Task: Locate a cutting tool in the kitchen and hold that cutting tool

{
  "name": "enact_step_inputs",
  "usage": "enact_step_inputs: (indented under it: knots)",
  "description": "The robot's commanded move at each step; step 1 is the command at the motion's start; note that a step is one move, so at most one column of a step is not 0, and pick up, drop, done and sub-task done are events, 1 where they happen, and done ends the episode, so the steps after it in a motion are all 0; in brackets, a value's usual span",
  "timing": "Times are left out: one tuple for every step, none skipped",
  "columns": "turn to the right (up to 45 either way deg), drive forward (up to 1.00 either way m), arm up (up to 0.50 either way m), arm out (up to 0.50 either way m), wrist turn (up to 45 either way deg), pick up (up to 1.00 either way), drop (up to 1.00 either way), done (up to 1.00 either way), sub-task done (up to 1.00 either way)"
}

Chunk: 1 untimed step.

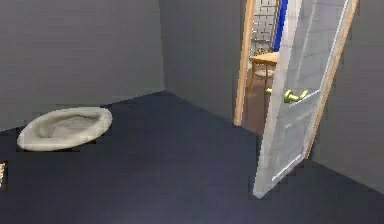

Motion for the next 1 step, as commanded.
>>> enact_step_inputs:
  knots:
    - [0.0, 1.00, 0.00, 0.00, 0.0, 0.00, 0.00, 0.00, 0.00]
